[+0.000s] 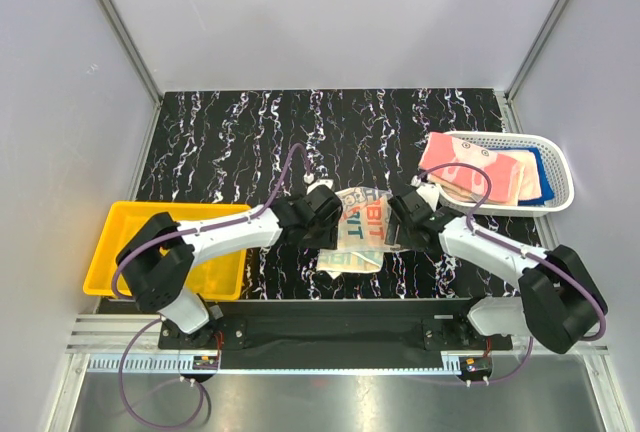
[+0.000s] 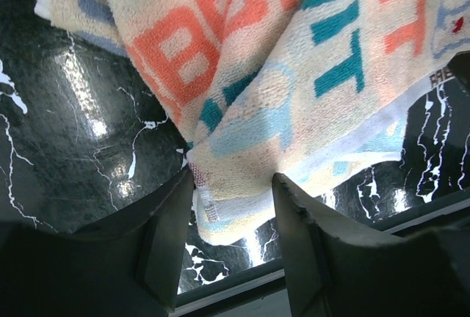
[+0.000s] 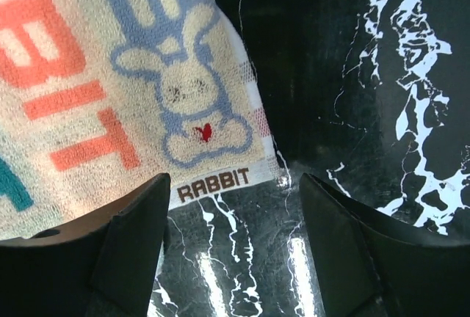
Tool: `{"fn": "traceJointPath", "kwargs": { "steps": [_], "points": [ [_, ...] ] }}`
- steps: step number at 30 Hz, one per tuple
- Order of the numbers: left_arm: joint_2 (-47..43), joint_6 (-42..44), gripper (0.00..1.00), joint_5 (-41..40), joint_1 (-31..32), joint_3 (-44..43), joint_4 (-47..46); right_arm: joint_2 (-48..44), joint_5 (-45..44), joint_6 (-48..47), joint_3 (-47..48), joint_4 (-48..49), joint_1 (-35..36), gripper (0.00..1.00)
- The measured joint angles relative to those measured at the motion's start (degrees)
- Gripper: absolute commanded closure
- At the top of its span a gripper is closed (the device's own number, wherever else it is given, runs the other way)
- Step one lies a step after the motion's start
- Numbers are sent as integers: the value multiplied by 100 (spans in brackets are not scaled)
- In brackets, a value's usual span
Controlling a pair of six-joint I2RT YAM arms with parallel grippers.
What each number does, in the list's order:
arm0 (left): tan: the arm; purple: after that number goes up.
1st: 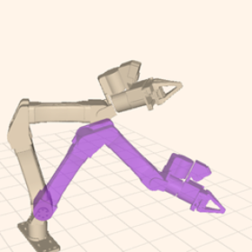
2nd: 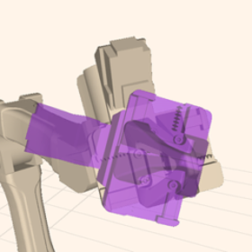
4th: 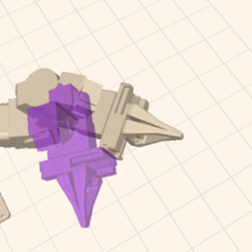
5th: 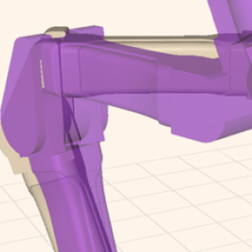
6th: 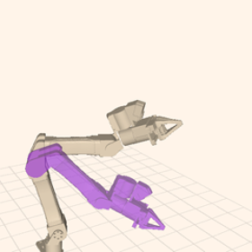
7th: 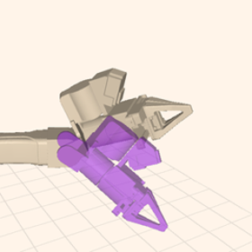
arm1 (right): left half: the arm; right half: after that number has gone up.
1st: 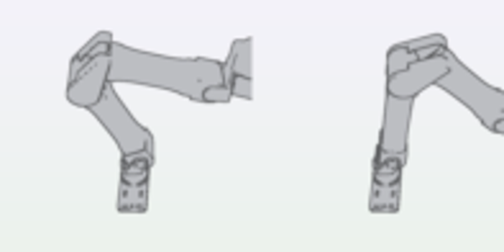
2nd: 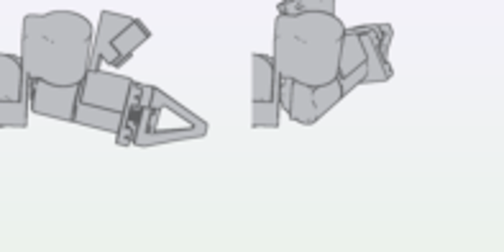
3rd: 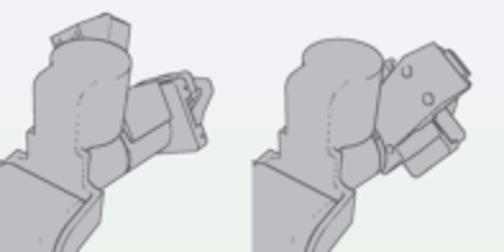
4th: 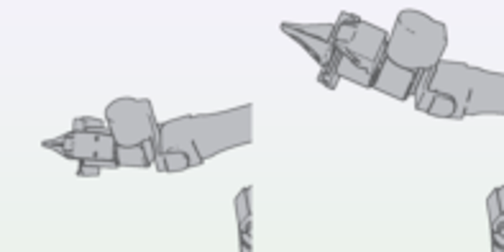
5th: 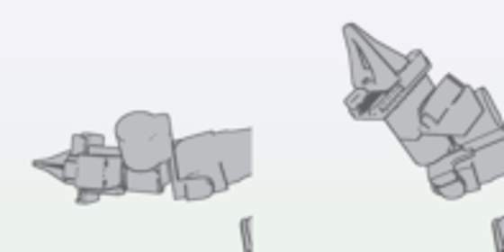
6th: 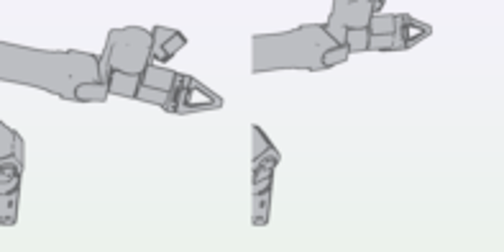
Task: Fold and stack the towels
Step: Move the towel to the center of the board, then flatten out the crumpled towel
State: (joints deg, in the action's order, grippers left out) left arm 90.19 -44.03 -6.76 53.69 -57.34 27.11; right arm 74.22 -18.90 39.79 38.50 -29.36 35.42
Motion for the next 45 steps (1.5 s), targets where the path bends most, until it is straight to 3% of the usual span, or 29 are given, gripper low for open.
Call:
{"fn": "traceJointPath", "kwargs": {
  "steps": [10, 14, 15, 18, 28, 32, 38, 40, 45],
  "points": [
    [-11, -105, 42, 0, 17, 315, -28, 378, 142, 127, -20, 334, -164, 23],
    [-13, -109, 43, 2, 17, 319, -76, 544, 269, 160, -13, 498, -179, 37],
    [-13, -111, 44, 2, 17, 319, -94, 546, 299, 166, -13, 553, -186, 46],
    [-13, -133, 48, 4, 17, 321, -136, 573, 367, 212, -15, 636, -192, 59],
    [-243, -238, 73, 35, 20, 361, -149, 332, 485, 205, -13, 492, -195, 85],
    [-455, -258, 88, 35, 20, 361, -105, -42, 487, 197, 57, 286, -195, 92],
    [-636, -245, 89, 33, 20, 361, 63, -503, 483, 133, 304, 17, -195, 100],
    [-682, -234, 100, 24, 15, 354, 120, -634, 483, 83, 409, -87, -195, 100],
    [-898, -72, 100, -90, -17, 92, 560, -975, 507, -96, 870, -428, -192, 100]
  ]
}}
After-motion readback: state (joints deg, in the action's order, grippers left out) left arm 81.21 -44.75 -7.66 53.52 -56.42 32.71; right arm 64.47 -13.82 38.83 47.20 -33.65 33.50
